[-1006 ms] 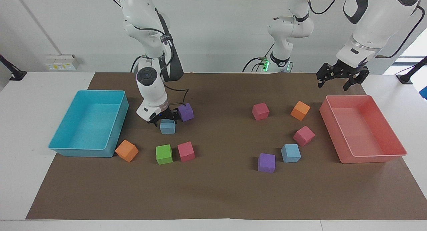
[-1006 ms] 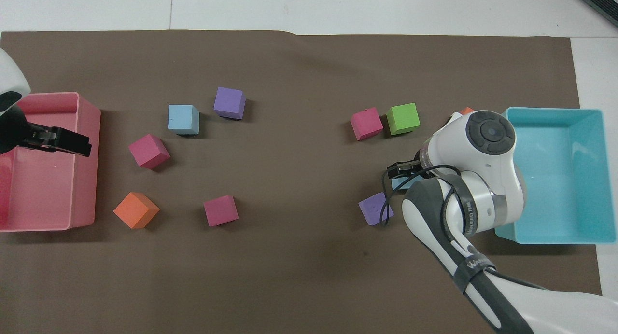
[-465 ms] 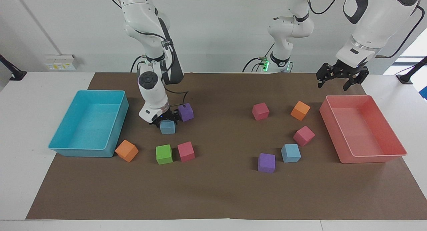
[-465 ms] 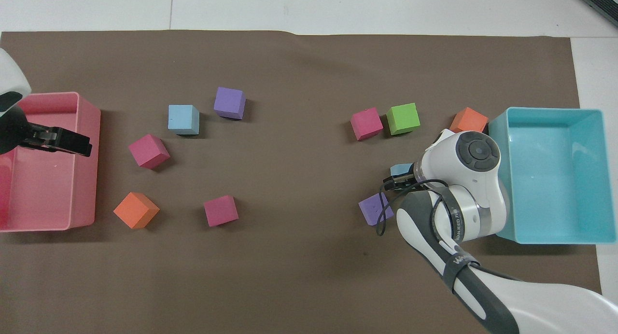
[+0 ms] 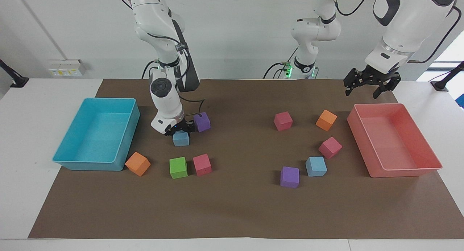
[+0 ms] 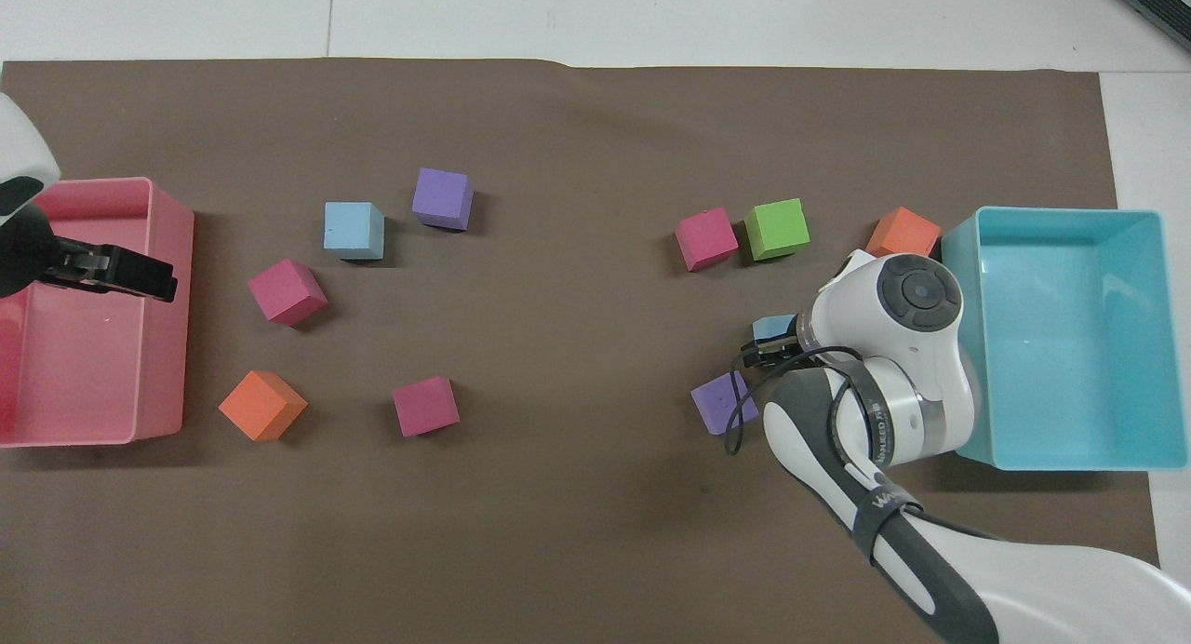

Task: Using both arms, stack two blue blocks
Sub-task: 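Close the right gripper on the light-blue cube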

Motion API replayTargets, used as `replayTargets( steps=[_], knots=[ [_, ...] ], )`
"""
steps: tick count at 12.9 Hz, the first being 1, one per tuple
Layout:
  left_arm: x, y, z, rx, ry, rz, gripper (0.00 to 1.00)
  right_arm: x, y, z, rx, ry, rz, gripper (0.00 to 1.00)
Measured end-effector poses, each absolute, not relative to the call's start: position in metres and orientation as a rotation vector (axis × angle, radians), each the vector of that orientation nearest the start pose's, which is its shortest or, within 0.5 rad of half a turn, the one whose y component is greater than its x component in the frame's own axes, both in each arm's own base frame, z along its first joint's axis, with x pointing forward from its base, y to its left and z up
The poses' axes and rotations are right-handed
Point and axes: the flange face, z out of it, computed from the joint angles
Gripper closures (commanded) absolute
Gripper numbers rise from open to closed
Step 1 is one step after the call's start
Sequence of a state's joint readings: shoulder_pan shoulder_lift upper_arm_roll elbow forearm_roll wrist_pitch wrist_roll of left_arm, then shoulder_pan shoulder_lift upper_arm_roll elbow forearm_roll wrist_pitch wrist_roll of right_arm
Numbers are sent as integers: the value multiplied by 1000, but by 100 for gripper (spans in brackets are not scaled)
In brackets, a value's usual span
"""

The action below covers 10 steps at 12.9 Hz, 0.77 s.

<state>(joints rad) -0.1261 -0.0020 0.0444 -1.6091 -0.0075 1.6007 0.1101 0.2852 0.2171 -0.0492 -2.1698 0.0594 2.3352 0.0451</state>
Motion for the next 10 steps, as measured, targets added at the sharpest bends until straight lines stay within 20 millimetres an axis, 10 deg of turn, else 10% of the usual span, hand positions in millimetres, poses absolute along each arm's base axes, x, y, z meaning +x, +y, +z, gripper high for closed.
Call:
replayTargets(
  steps=[5,10],
  knots=[
    [559,-47,614,-3133,301,-68,0,548,133,305,-3092,-198,62,100],
    [560,-47,614,-3133,301,-81,0,558,138,390,-3075,-148,35,100]
  ],
)
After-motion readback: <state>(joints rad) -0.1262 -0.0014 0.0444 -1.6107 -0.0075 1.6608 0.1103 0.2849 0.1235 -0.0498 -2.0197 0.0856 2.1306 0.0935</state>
